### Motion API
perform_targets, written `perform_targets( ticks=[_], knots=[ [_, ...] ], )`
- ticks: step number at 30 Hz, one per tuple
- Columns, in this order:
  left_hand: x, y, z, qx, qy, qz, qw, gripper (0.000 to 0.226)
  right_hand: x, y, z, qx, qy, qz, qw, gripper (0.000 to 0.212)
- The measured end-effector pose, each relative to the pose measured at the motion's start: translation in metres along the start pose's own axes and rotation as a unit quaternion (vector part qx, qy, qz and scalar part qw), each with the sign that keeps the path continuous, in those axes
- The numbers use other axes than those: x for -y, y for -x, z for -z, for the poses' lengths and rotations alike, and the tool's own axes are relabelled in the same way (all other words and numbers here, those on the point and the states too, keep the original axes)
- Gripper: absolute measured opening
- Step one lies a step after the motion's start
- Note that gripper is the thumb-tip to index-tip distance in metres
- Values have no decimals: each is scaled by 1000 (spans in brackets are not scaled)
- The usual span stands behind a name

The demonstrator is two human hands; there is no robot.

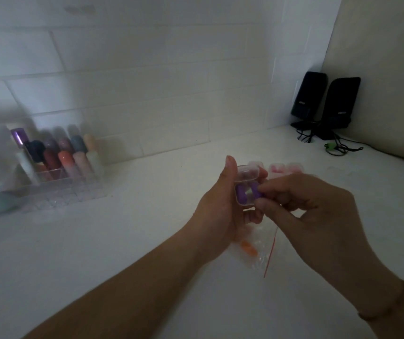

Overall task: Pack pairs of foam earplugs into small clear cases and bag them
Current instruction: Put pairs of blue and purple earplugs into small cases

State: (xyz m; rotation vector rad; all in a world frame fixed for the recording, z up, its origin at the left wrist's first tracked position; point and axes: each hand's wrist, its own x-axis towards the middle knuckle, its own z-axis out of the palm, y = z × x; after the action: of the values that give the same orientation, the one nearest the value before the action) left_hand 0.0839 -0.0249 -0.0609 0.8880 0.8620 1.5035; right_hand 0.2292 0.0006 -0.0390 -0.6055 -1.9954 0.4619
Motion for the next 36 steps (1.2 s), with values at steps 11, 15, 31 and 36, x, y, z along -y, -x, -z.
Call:
perform_targets(
  ticks=[11, 15, 31, 36],
  knots=[
    [2, 1, -5, 43, 38, 36, 998, 59, -10, 0, -6, 19, -24, -60, 998, 18],
    [-4, 2, -1, 78, 98, 24, 992, 39, -7, -5, 5, -11, -14, -56, 998, 15],
    [10, 15, -3, 121, -389, -271, 872, 58, -4, -3, 7, 59, -30, -165, 984, 6],
    [5, 4, -1, -5, -485, -389, 783, 39, -14, -8, 12, 66, -151, -218, 962, 13]
  ],
)
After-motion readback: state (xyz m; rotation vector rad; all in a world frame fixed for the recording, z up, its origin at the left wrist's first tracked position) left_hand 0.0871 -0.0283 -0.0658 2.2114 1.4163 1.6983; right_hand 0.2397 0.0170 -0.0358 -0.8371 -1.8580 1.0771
